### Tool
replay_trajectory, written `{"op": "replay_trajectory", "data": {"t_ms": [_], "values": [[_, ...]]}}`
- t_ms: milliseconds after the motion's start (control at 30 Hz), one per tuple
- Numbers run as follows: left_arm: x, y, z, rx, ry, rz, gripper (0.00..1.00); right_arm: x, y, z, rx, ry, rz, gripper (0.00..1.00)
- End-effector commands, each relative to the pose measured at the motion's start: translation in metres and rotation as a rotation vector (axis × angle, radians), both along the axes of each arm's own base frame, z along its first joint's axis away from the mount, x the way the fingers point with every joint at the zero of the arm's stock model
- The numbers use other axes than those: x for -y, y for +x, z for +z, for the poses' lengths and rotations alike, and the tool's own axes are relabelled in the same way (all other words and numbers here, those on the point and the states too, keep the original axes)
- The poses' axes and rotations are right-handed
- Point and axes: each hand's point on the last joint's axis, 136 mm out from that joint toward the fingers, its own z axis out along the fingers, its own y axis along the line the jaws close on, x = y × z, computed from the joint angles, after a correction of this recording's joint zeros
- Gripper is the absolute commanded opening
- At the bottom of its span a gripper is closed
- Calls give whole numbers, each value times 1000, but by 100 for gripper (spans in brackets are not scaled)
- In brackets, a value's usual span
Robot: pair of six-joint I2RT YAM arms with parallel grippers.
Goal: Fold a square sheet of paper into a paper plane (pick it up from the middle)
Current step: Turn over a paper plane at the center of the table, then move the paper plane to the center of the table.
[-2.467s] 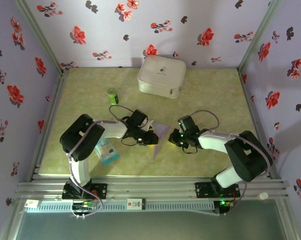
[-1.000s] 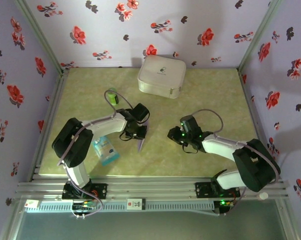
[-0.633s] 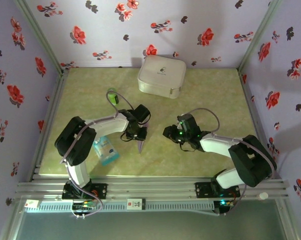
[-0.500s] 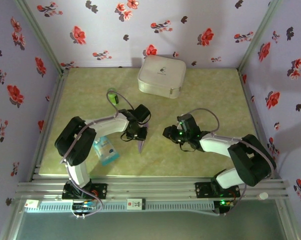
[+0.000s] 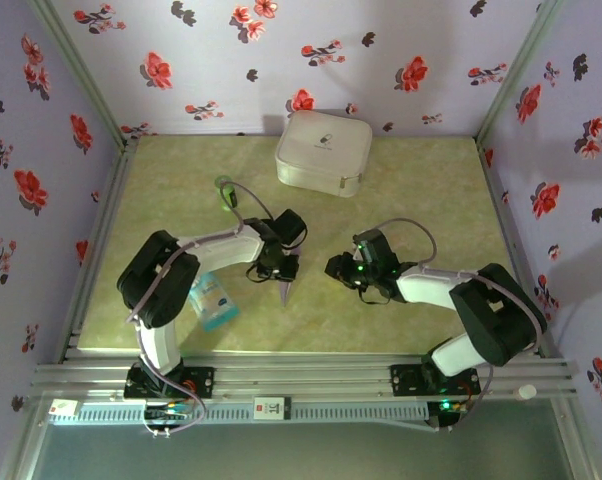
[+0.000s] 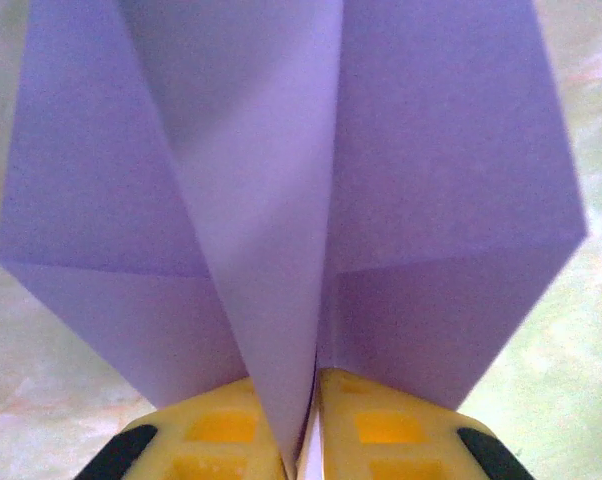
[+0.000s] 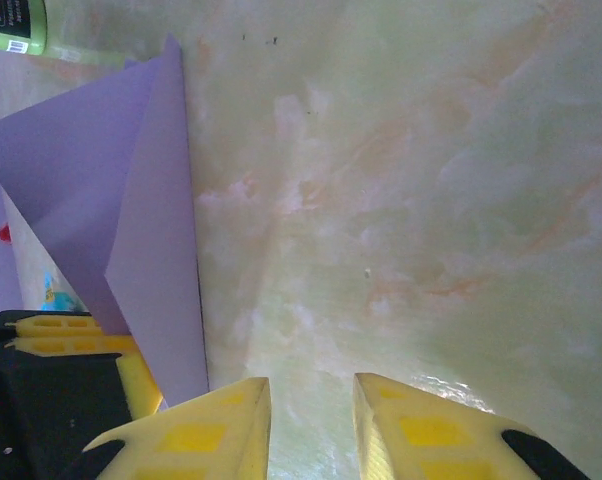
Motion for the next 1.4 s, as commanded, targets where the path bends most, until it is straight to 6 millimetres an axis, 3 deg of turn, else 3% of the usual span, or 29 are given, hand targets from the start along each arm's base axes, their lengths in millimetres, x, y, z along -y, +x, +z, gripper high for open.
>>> {"op": "replay_trajectory", "data": {"t_ms": [0,1167,1367], "values": [[3,0,1,3,23,-12,15,-9,4,8,15,26,13,28],[10,-4,-19,5,167,19,23,1,1,-4,8,-29,-4,28],[5,-4,-20,30,240,65,26,16,1,0,39,-83,-40,28]]}}
